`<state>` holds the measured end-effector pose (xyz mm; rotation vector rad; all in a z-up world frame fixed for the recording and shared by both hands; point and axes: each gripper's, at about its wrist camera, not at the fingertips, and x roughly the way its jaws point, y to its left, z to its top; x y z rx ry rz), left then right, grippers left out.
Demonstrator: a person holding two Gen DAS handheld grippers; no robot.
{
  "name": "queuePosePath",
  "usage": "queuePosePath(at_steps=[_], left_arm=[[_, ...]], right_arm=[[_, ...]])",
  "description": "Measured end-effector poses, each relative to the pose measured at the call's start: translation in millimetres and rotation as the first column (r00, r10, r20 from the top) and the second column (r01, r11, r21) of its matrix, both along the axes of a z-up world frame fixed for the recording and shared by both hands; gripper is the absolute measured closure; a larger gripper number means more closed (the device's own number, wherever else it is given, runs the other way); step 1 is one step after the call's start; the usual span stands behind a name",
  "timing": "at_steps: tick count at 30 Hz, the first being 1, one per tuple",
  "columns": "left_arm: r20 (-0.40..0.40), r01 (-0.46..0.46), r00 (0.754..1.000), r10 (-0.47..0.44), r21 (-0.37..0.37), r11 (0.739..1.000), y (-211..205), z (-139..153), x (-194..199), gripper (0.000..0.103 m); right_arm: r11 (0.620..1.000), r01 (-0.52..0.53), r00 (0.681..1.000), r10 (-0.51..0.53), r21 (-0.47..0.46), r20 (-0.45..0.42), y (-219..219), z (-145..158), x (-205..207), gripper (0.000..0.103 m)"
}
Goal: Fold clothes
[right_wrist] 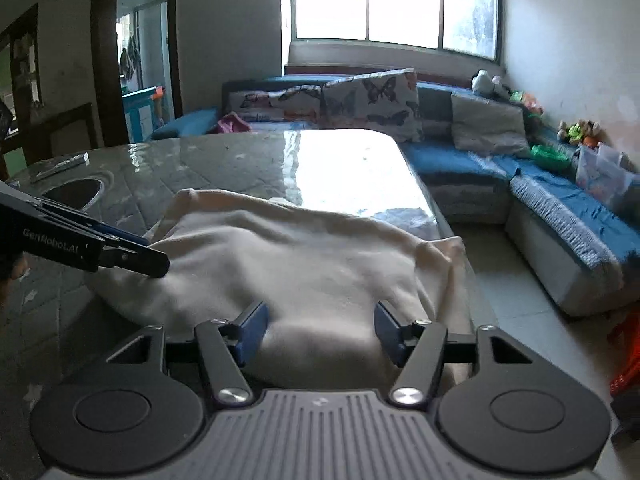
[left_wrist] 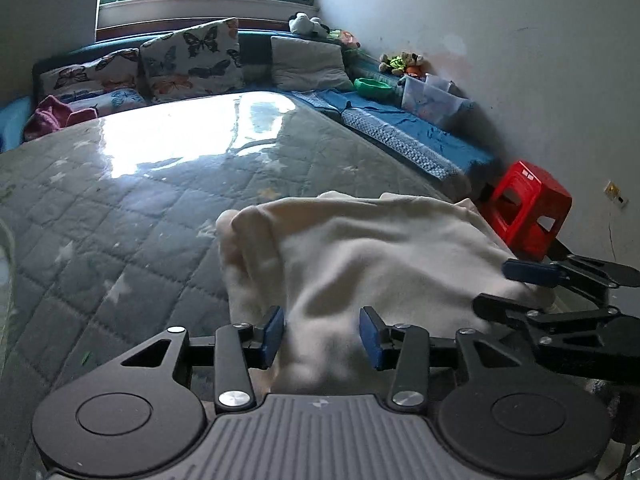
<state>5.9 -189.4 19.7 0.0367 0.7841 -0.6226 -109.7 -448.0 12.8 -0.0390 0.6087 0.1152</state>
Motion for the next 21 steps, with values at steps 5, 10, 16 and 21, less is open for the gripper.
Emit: queuePosePath(at_steps=[5,10,16,21], left_arm=[[-0.018,-0.031,0.999,0.031,0.008,0.999,6,-6,-4,0.049],[-0.031,-0.053,0.998,0.052,-0.011,0.999,12,-1,-10,0.042],[-0.014,-0.102,0.995,0.102,0.002,0.995,23,6,-19,0.015],[-0.023,-0.152,0.988,0.152,0.006,0.988,40,6,-26,0.004]], right_arm=[[0.999,0.031,0.999,-0.032,0.031,0.02,-1,1,-8,0.037],[0.999,0.032,0.999,-0.032,0.003,0.032,3,0,-13,0.032],[0.999,0.02,0.999,-0.022,0.032,0.049,11,7,-20,0.012],[1.0,0.005,0.998,-0.006,0.024,0.055,27,7,-24,0.002]])
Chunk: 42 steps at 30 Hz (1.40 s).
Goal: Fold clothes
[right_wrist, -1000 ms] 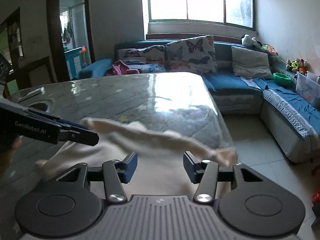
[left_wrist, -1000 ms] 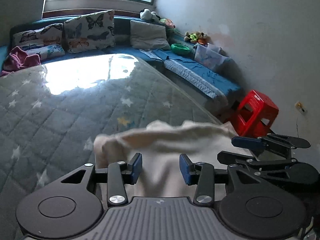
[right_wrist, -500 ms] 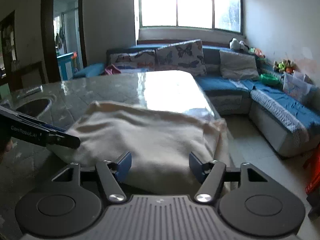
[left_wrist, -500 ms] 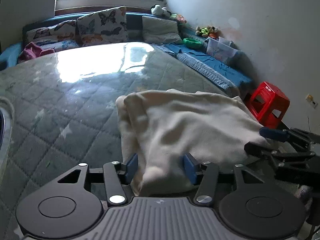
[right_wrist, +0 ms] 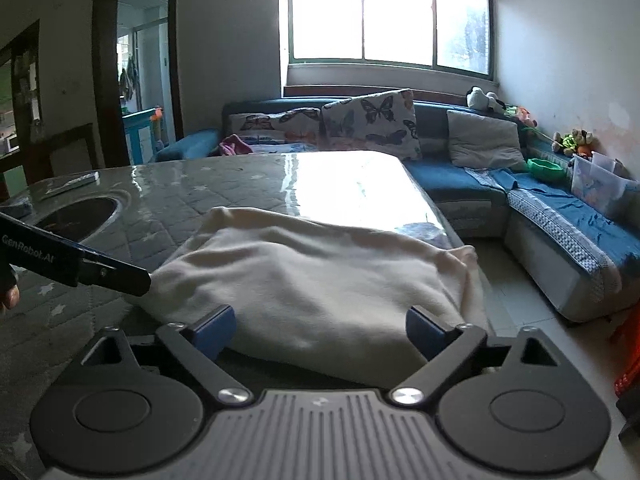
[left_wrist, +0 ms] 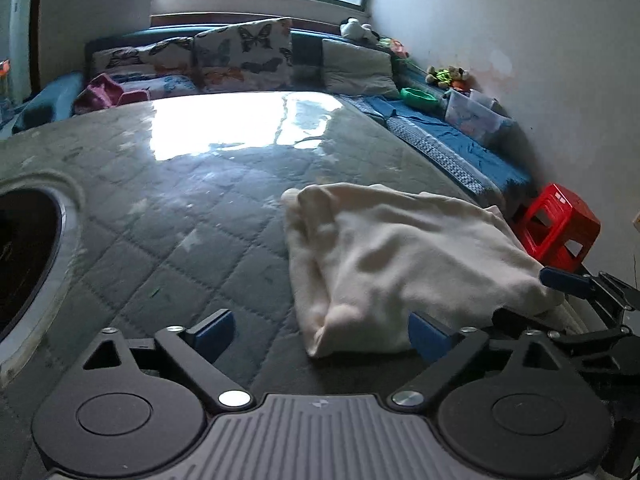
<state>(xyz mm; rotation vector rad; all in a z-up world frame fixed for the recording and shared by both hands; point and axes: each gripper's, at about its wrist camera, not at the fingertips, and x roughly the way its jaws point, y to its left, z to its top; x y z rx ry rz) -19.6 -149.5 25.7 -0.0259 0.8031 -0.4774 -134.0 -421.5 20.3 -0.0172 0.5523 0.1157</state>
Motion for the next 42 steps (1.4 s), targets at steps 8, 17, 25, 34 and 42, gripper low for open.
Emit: queuePosePath(at_steps=[8,17,25,34,42], left_arm=[[-0.008,-0.036,0.999,0.036,0.003,0.999,18,-3,-14,0.0],[-0.045,-0.077,0.996,0.077,0.004,0.997,38,-8,-24,0.0],[-0.039,-0.114,0.993,0.115,0.022,0.993,51,-6,-30,0.0],[-0.047,-0.138,0.989,0.14,0.047,0.989,57,-6,-33,0.0],[-0.043,-0.15,0.987,0.153,0.079,0.986,59,-7,-39,0.0]], right_arm=[[1.0,-0.011,1.0,0.011,-0.026,0.0,21,1,-7,0.0],[0.999,-0.022,1.0,0.022,-0.031,-0.019,36,-1,-12,0.0],[0.999,-0.045,0.999,0.044,-0.018,-0.016,45,1,-14,0.0],[0.997,-0.073,0.997,0.073,-0.008,-0.012,58,1,-15,0.0],[0.996,-0.09,0.996,0.09,0.014,-0.017,64,-1,-14,0.0]])
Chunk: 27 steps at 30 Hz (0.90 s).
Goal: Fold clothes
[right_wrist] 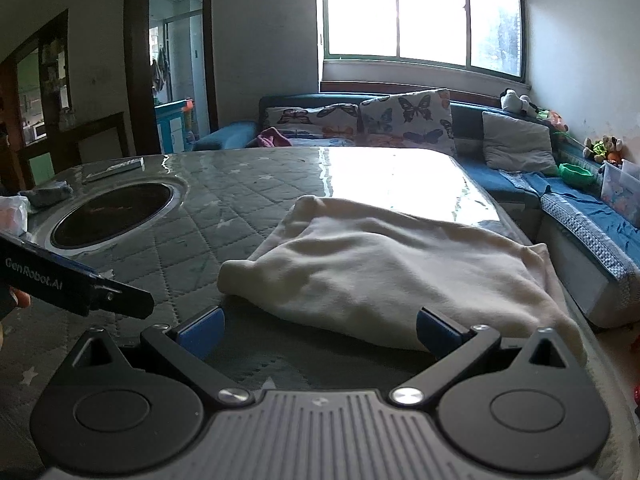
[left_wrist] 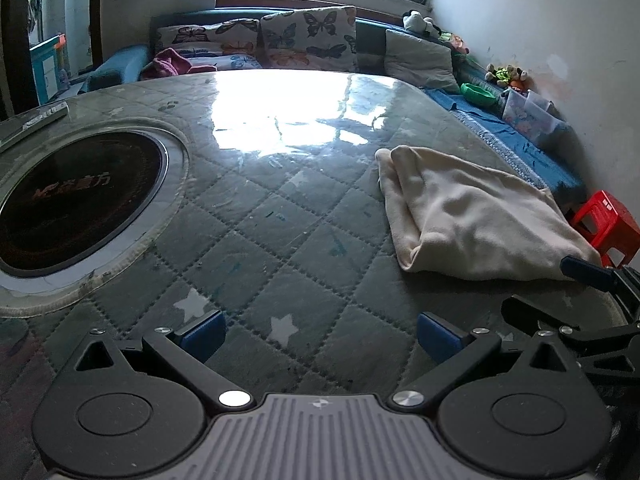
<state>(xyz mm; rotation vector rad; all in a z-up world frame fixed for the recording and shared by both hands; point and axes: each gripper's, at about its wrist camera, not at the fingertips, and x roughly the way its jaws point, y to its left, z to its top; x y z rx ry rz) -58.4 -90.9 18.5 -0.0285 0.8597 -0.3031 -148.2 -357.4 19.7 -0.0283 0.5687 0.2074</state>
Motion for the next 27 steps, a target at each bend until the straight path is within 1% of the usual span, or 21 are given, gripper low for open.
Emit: queuePosePath(at_steps=[14,27], left_arm=[[0.01,-0.039,0.999,0.039,0.018,0.999,11,2,2,0.0],[0.029,-0.096,0.995,0.095,0.033,0.995,23,7,18,0.0]], right_arm=[[0.998,-0.059,0.998,0.059,0.01,-0.004,19,1,13,0.0],[0.992,-0.121,0.992,0.121,-0.018,0.02,41,8,43,0.0]])
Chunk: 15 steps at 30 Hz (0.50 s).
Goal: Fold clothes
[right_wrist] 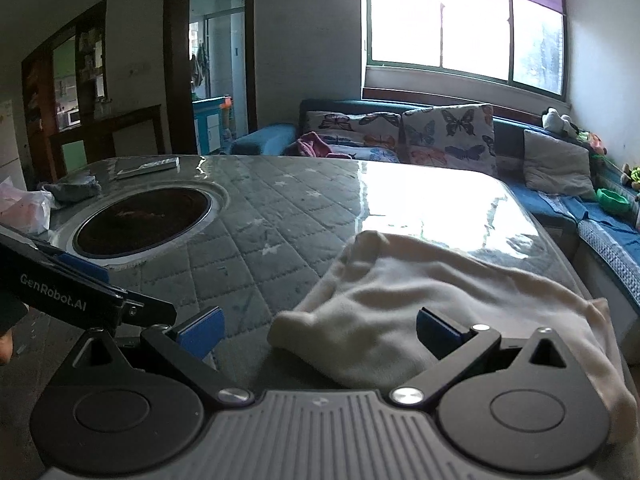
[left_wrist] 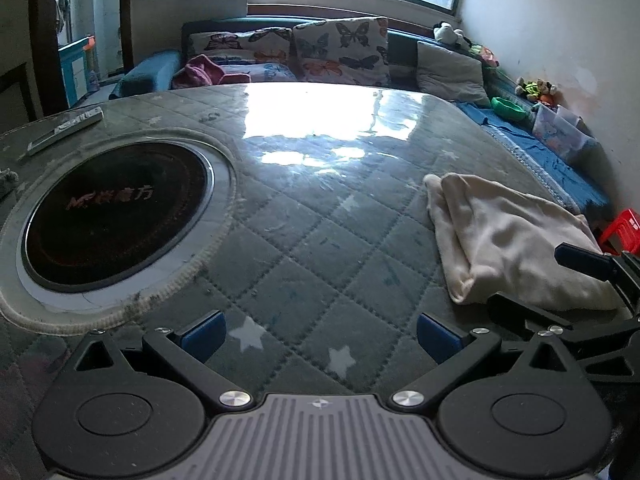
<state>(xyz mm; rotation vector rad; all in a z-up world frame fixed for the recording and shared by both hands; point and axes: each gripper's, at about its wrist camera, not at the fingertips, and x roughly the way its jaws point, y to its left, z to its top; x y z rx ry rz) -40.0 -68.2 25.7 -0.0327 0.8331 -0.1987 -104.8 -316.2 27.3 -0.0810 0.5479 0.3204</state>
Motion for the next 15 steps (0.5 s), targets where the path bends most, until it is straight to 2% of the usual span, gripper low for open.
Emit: queuePosePath(at_steps=[15], left_arm=[[-0.031,-0.109,0.993,0.11,0.033,0.993,33,-11,30,0.0]], right_arm=[[0.997,-0.083,0.996,0.082,-0.007,-0.023,39,-8,42,0.0]])
